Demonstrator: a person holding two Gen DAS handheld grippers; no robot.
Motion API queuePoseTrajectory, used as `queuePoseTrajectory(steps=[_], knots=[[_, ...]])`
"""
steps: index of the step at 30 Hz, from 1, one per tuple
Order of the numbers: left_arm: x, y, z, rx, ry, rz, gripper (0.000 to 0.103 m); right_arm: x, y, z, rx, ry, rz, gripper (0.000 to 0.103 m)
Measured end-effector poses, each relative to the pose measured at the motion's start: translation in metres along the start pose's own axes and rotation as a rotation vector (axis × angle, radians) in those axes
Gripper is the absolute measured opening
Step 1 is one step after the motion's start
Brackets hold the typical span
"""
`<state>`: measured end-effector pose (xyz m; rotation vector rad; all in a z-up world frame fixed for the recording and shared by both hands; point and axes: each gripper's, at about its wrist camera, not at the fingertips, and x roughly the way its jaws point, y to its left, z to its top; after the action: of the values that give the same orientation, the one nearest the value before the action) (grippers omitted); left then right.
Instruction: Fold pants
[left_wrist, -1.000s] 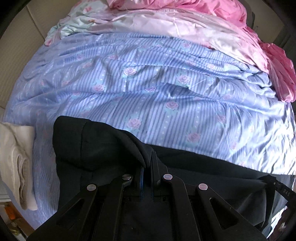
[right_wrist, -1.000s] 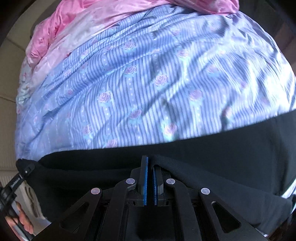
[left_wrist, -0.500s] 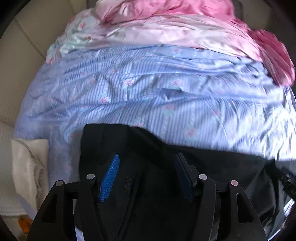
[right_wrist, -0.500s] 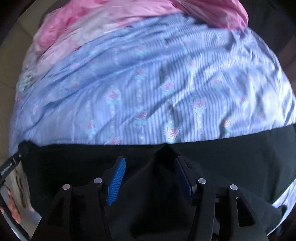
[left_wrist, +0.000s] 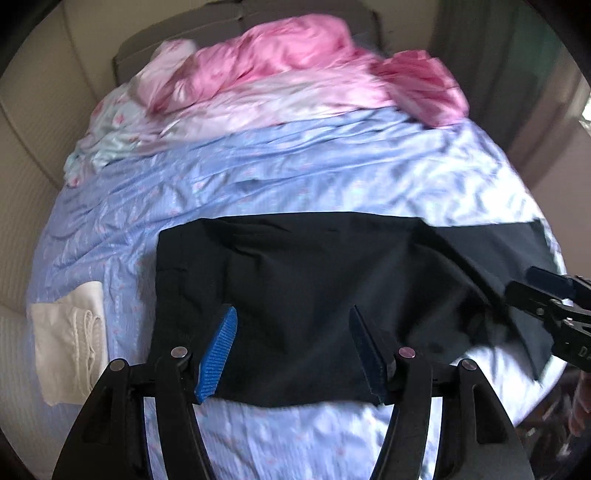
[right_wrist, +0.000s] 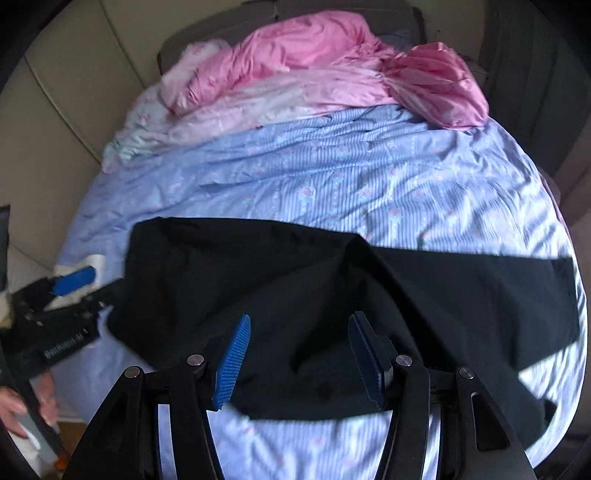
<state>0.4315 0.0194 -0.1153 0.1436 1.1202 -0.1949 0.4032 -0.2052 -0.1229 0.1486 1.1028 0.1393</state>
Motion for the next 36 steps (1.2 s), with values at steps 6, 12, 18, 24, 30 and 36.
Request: queuePoseTrajectory(steps=[6,12,18,24,30,36], knots=[[-0.055,-0.029,-0.029,0.077,-0.05,-0.049,0.065,-0.068,-0.001,-0.049,0.055,-0.077,-0.026,0.057],[-0.089,-0.057,-0.054,0.158,-0.085,-0.084,0.07,-0.11,-0.009,-0.098,0.106,-0.104,-0.054,0.057],[-0.095,-0.094,-0.079,0.174,-0.045,-0.169,0.071,-0.133,-0.042,-0.145,0.162,-0.086,-0.098,0.057],[-0.08,-0.16,-0.101,0.264,-0.022,-0.194,0.071,-0.13,-0.099,-0.181,0.189,-0.02,-0.15,0.056],[-0.055,-0.241,-0.114,0.261,0.056,-0.187,0.071,-0.122,-0.181,-0.2,0.215,0.045,-0.135,0.057],[-0.018,-0.324,-0.121,0.178,0.162,-0.159,0.072,-0.095,-0.259,-0.215,0.146,0.153,-0.104,0.057]])
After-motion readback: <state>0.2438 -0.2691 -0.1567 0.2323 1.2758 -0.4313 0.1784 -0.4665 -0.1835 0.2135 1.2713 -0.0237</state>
